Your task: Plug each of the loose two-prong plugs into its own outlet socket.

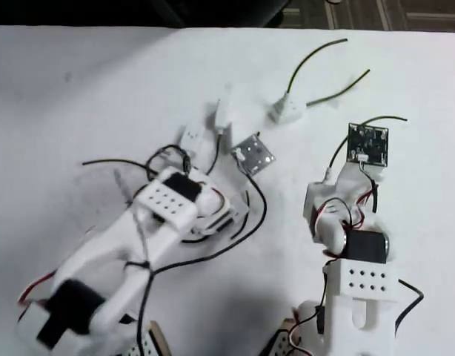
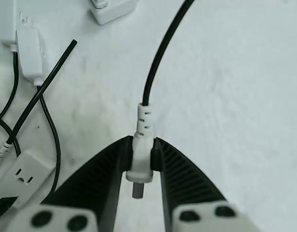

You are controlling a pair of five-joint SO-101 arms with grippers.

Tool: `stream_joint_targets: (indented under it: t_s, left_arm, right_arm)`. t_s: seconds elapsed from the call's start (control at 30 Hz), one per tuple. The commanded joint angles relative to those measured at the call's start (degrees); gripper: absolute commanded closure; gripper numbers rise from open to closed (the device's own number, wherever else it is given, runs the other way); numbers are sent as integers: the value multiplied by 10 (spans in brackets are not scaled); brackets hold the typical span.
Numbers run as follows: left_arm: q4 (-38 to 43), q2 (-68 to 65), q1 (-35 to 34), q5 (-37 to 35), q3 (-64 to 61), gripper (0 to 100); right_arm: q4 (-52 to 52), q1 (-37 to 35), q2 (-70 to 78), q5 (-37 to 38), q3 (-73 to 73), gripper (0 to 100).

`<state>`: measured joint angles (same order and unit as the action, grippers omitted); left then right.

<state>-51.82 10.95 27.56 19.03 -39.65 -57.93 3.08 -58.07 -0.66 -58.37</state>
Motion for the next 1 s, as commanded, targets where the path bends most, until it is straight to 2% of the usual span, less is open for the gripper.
stream_joint_targets:
  t_s: [0.0, 0.2, 0.47, 0.57, 0.7, 0.97]
  left_arm:
    - [57, -52, 9, -6, 25, 785]
    - [80, -89, 9, -7, 25, 799]
    - [73, -89, 19, -3, 23, 974]
    - [39, -80, 19, -2, 25, 979]
    - [-25, -1, 18, 7, 11, 980]
    - [-105, 273, 4, 84, -103, 980]
  right_arm:
    - [9, 6, -10, -2, 2, 981]
    - [9, 7, -11, -2, 2, 981]
    - [9, 7, -11, -2, 2, 981]
    - [9, 7, -11, -2, 2, 981]
    - [9, 7, -11, -2, 2, 981]
    - [8, 3, -11, -2, 2, 981]
